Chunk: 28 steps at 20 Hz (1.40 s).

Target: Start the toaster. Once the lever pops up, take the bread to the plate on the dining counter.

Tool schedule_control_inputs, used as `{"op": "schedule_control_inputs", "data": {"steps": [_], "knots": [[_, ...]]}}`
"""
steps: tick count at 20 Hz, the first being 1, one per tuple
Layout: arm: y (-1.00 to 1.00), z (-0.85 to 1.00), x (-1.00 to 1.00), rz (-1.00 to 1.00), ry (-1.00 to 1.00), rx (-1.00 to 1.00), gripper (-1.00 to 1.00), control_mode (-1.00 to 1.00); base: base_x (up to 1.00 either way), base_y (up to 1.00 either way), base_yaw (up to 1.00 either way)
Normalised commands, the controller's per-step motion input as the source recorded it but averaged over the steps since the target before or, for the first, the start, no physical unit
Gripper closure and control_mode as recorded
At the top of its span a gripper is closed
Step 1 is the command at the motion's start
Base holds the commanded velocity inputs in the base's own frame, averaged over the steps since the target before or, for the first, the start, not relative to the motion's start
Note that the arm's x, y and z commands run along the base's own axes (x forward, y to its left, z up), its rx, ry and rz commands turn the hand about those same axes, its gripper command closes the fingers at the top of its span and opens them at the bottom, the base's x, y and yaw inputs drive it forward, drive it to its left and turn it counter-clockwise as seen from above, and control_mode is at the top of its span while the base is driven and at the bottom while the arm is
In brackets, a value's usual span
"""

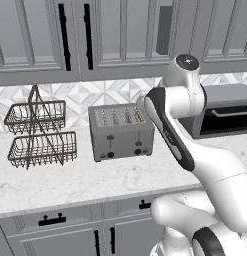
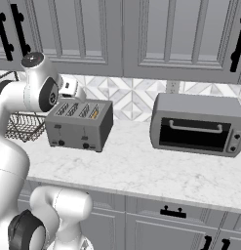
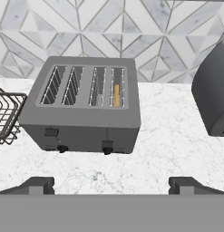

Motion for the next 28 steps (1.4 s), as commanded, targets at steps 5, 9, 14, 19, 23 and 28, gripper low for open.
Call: {"op": "schedule_control_inputs", "data": {"steps": [5,9,14,19,23,28], "knots": [[0.00,0.00,0.00,0.00,0.00,0.00,-1.00,-1.00,0.00,0.00,0.00],[0.00,0.00,0.00,0.00,0.00,0.00,-1.00,-1.00,0.00,0.00,0.00],[0.00,0.00,0.00,0.00,0.00,0.00,-1.00,-1.00,0.00,0.00,0.00],[0.00,0.00,0.00,0.00,0.00,0.00,-1.00,-1.00,0.00,0.00,0.00],[0.00,0.00,0.00,0.00,0.00,0.00,-1.00,-1.00,0.00,0.00,0.00],[0.00,0.00,0.00,0.00,0.00,0.00,-1.00,-1.00,0.00,0.00,0.00]]}}
